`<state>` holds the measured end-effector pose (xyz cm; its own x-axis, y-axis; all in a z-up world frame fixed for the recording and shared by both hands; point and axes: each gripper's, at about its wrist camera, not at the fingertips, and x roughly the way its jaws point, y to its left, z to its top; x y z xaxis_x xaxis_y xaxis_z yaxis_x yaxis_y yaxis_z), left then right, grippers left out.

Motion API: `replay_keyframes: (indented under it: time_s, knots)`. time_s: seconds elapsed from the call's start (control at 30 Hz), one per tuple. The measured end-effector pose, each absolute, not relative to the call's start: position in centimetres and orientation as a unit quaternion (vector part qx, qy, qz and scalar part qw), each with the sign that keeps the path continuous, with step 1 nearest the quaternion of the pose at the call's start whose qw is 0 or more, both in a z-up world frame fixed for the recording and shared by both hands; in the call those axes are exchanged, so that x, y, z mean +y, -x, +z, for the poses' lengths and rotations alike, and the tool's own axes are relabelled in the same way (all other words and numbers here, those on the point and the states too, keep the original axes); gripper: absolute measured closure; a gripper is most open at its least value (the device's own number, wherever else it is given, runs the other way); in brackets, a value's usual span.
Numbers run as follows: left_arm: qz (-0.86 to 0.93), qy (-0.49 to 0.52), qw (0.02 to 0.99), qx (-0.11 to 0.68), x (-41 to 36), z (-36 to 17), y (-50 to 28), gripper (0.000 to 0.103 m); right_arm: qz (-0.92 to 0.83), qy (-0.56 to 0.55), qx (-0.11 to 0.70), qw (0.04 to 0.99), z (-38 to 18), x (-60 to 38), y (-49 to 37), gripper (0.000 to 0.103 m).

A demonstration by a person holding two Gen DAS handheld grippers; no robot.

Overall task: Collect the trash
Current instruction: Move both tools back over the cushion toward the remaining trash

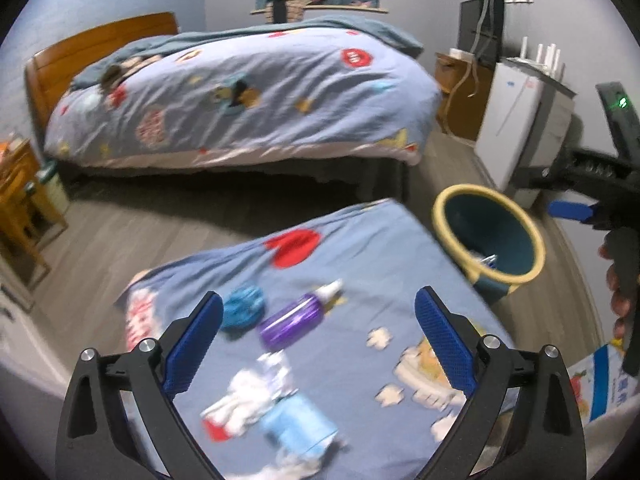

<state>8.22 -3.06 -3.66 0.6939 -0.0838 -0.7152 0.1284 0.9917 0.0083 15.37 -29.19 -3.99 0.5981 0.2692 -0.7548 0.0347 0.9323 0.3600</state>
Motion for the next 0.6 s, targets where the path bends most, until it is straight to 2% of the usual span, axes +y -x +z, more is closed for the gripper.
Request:
replay_keyframes:
  time_s: [0.33,0.6]
  knots:
    - [0.001,-0.046,0.891,0.452,3.8,-8.9,-5.2,0.007,0.120,-0.156,0.476,0.857,-5.6,-20.2,-12.9,0.006]
    - [0.029,-0.075,0.868,0.489,7.0,-12.6,-3.6,0.007,0.126,-0.102,0.521,0.838,-9.7,-15.2,-11.8,0.006]
